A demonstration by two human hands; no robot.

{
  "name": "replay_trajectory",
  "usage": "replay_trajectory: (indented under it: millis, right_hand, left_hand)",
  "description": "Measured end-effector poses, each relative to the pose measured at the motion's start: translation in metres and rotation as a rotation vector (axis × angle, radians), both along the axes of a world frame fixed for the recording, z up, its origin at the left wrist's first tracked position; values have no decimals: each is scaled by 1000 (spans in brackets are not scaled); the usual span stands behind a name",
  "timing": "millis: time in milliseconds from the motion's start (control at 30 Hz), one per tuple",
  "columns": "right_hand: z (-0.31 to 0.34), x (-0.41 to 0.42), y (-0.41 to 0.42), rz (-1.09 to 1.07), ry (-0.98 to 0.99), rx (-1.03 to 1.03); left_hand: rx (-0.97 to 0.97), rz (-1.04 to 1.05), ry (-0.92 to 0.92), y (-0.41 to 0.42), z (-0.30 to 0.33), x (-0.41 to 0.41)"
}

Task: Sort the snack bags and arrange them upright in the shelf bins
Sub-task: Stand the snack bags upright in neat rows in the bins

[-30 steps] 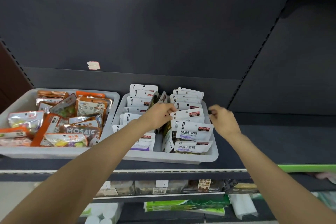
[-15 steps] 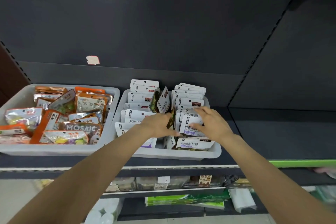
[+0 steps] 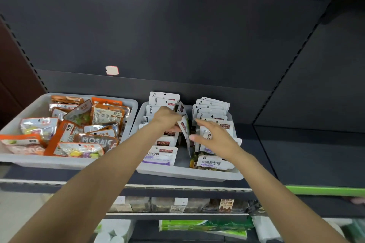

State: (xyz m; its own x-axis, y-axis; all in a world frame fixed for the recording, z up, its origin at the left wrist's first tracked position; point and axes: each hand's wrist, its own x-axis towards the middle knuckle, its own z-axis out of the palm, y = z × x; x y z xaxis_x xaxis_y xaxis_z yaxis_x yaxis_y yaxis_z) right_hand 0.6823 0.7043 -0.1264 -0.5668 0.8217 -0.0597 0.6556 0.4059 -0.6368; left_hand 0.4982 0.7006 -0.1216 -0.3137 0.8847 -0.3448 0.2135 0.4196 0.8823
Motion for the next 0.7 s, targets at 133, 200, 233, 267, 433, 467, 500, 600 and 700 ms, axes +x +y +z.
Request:
replay_trajectory:
  millis: [133, 200, 233, 267, 433, 467, 500, 600, 700]
  right_hand:
    - [-8, -26, 3, -61, -107, 85]
    - [-7, -31, 10, -205, -91, 151]
    - [-5, -31, 13, -285, -68, 159]
    - [-1, -31, 17, -362, -37, 162]
    - [17, -34, 34, -516, 79, 85]
    - [18, -34, 37, -509, 62, 77]
    - [18, -34, 40, -501, 49, 67]
    - [17, -34, 54, -494, 50, 41]
    - [18, -34, 69, -463, 0, 38]
  left_hand:
    - [104, 1, -219, -2, 11, -1]
    - [148, -17, -217, -2, 11, -3]
    - [177, -20, -133, -2, 8, -6]
    - [204, -30, 34, 0, 3, -11]
    - [171, -186, 542, 11, -23, -32]
    - [154, -213, 572, 14, -25, -32]
    - [134, -236, 599, 16, -27, -31]
    - [58, -275, 699, 24, -26, -26]
    - [-12, -253, 743, 33, -27, -20]
